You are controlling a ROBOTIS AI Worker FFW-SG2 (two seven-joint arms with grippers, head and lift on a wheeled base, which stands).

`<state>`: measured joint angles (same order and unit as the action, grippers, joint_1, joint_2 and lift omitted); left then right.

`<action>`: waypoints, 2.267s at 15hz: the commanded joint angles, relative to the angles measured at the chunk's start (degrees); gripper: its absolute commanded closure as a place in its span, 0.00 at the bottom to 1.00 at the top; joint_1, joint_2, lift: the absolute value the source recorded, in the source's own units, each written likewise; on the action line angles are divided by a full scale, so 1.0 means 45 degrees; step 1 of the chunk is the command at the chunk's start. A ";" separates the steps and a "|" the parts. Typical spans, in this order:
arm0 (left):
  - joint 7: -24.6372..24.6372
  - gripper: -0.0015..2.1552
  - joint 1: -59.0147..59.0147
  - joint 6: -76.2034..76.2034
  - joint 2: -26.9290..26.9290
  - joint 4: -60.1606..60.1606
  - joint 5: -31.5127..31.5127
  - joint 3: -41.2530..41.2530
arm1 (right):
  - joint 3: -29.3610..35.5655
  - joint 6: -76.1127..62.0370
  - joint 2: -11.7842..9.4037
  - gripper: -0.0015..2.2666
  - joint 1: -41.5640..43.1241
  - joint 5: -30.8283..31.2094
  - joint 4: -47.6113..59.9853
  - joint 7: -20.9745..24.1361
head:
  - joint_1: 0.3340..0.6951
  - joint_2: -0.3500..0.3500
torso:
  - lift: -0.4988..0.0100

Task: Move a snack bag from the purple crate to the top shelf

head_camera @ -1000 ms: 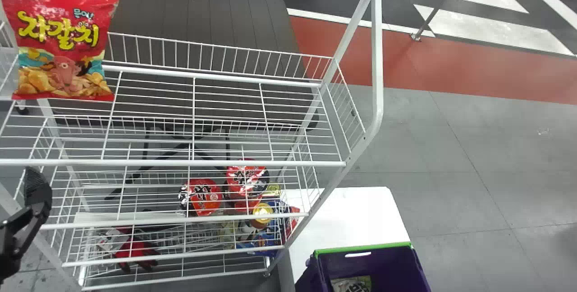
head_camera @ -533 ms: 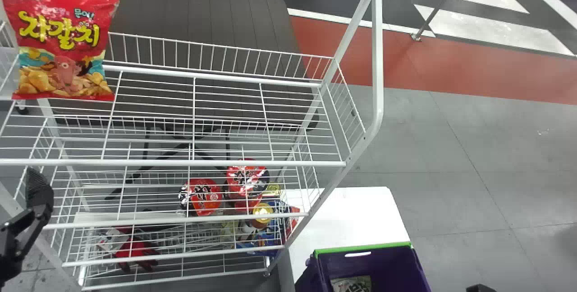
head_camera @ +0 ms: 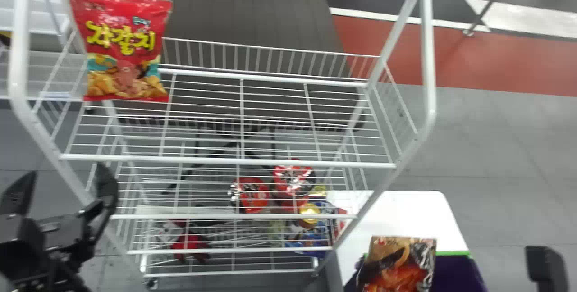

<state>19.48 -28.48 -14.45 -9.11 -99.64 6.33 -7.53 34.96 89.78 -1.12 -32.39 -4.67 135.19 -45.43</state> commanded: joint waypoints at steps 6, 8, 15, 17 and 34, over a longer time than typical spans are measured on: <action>-0.0013 0.06 0.0000 0.0117 -0.0125 -0.0065 0.0040 0.0013 | -0.0951 -0.2147 0.0260 0.93 0.0226 -0.2206 0.1812 0.0876 | 1.00 0.46 | 0.98; -0.0013 0.06 0.0000 0.0117 -0.0125 -0.0085 0.0040 0.0013 | -0.1205 -0.4725 0.0260 0.93 0.0187 -0.2538 0.1539 0.1130 | 1.00 0.49 | 0.98; -0.0032 0.06 0.0117 0.0469 -0.0125 -0.0163 -0.0058 -0.0300 | -0.3217 -1.0780 0.0260 0.93 0.0851 -0.3123 0.0230 0.2966 | 1.00 0.48 | 0.98; -0.0032 0.06 0.0117 0.0469 -0.0125 -0.0163 -0.0078 -0.0300 | -0.4135 -1.1796 0.0260 0.93 0.1749 -0.2831 -0.0727 0.3845 | 1.00 0.50 | 0.98; -0.0071 0.06 0.0058 0.0390 -0.0164 -0.0007 -0.0097 -0.0280 | -1.0483 -1.5663 0.0260 0.93 0.8781 -0.2850 -1.0043 0.8532 | 1.00 0.78 | 0.98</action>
<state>19.17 -28.21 -12.54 -9.79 -99.83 5.88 -8.80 -11.03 19.67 0.00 5.48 -17.51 93.00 -7.41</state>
